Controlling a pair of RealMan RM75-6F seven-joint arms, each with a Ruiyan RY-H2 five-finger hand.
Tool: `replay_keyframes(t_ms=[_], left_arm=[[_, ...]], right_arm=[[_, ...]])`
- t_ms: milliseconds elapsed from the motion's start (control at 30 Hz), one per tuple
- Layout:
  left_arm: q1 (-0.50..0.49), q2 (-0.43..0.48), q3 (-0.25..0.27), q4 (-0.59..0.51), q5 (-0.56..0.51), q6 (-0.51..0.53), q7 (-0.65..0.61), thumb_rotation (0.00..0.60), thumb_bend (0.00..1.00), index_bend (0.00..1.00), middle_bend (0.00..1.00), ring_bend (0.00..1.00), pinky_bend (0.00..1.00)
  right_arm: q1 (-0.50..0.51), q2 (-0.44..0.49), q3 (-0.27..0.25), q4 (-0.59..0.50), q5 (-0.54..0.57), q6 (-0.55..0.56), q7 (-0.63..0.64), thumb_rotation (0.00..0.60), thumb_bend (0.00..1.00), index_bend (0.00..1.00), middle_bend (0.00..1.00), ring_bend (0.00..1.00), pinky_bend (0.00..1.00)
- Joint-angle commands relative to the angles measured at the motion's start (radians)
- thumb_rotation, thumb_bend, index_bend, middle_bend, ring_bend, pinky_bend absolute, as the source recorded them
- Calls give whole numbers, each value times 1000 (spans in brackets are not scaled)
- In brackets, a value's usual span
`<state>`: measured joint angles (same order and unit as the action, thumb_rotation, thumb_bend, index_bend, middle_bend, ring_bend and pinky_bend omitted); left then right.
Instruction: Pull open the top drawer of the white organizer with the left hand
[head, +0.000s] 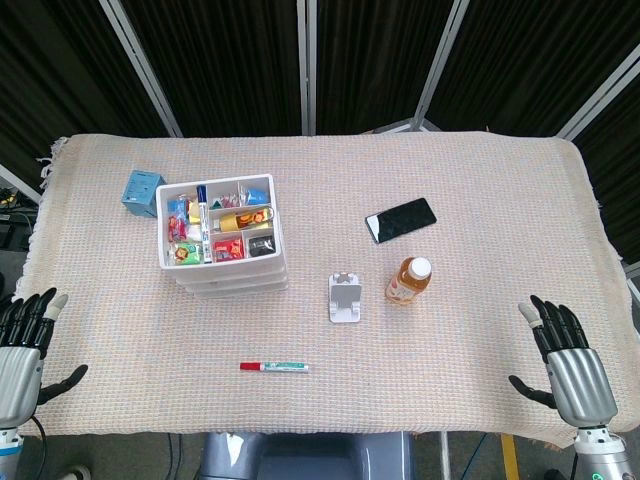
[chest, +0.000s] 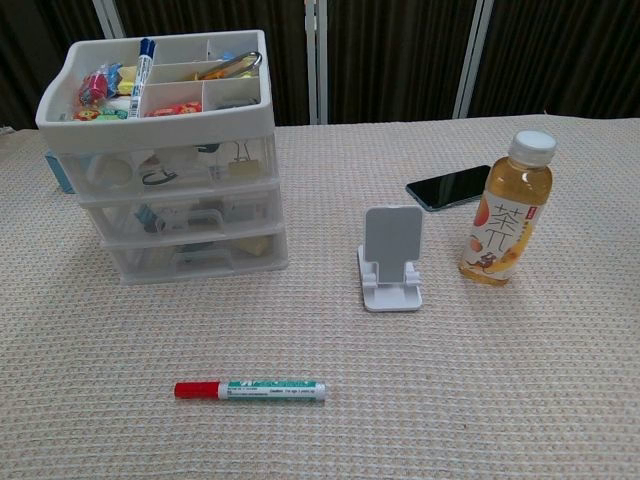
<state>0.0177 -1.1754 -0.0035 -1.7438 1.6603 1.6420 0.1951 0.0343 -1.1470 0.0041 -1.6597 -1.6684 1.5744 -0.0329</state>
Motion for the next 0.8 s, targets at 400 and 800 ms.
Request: replay_keyframes(t_ms=[400, 800], left_arm=[[-1, -3, 1, -1, -1, -4, 3, 600, 136, 0, 0, 0, 0], [-16, -31, -19, 7, -1, 1, -43, 600, 316, 0, 187, 237, 189]], right_arm=[[-2, 2, -1, -2, -7, 6, 2, 600, 18, 0, 0, 0, 0], [0, 2, 1, -1, -1, 0, 3, 600, 18, 0, 0, 0, 0]])
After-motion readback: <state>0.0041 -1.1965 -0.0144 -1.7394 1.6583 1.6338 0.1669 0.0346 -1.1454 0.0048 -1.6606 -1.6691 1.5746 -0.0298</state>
